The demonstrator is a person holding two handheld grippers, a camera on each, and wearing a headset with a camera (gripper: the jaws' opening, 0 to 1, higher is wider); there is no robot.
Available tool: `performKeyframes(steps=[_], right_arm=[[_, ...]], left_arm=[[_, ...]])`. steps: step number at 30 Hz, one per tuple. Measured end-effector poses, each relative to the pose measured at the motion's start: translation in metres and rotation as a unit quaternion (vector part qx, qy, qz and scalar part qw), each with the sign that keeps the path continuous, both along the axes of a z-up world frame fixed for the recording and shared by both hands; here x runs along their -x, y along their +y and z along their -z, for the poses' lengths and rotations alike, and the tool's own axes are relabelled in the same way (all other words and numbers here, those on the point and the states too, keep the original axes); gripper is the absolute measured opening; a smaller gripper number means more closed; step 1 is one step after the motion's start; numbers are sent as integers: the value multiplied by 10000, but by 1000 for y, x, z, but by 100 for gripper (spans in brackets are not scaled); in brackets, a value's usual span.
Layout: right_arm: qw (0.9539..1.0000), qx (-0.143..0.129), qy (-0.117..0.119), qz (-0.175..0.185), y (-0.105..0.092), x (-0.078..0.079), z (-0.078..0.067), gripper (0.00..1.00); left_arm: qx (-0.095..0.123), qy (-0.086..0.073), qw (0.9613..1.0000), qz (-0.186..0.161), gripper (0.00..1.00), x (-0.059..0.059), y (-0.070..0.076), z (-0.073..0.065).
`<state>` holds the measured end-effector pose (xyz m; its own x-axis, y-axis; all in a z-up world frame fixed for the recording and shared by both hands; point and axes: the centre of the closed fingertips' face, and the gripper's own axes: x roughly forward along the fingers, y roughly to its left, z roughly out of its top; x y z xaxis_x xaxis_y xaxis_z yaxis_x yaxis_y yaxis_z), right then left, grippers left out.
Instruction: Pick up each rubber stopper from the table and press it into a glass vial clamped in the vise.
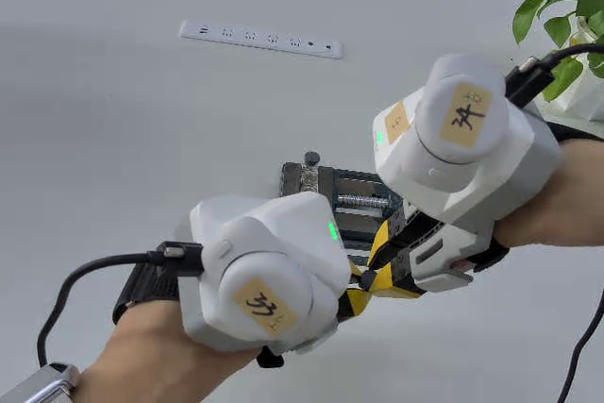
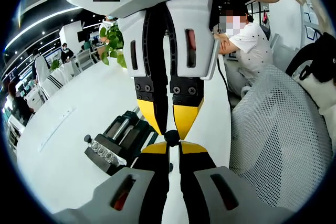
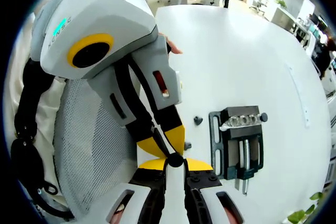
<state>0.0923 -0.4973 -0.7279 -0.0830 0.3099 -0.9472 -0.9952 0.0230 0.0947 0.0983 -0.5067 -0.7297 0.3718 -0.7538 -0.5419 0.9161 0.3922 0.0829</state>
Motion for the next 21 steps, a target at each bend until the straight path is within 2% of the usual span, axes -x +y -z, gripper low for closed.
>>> performKeyframes(steps=[4, 8, 9, 12, 13, 14, 15, 16, 17, 18, 19, 21], right_arm=[[9999, 58, -27, -104, -1, 1, 1, 9], [9999, 79, -25, -122, -1, 2, 1, 8], [9999, 85, -15, -118, -1, 2, 1, 8], [9999, 85, -2, -116, -1, 2, 1, 8], [9999, 72, -34, -115, 0, 1, 1, 7], [9999, 109, 27, -110, -1, 3, 1, 7], [9999, 109, 12, -127, -1, 2, 1, 7], [9999, 104, -23, -135, -1, 1, 1, 7], [9998, 112, 40, -130, -1, 4, 1, 7], [9998, 106, 40, -134, -1, 4, 1, 7], [9999, 92, 35, -109, -1, 2, 1, 7], [9999, 97, 84, -89, -2, 3, 1, 6]], left_arm=[[0, 114, 9999, -4, 2, 2, -1, 2], [-47, 84, 9999, 37, 2, 2, -2, 2], [-36, 138, 9999, 28, 2, 2, -2, 2], [-31, 168, 9999, 24, 2, 2, -1, 2], [-65, 94, 9999, 17, 2, 0, -1, 2], [-36, 156, 9999, 47, 2, 3, -2, 2], [-45, 116, 9999, 48, 2, 3, -2, 2], [-92, -11, 9999, 58, 2, 1, -2, 1], [-57, 86, 9999, 85, 2, 4, -2, 2], [-47, 82, 9999, 79, 3, 3, -2, 2], [-67, 6, 9999, 91, 3, 3, -1, 2], [-41, 41, 9999, 102, 3, 3, -2, 2]])
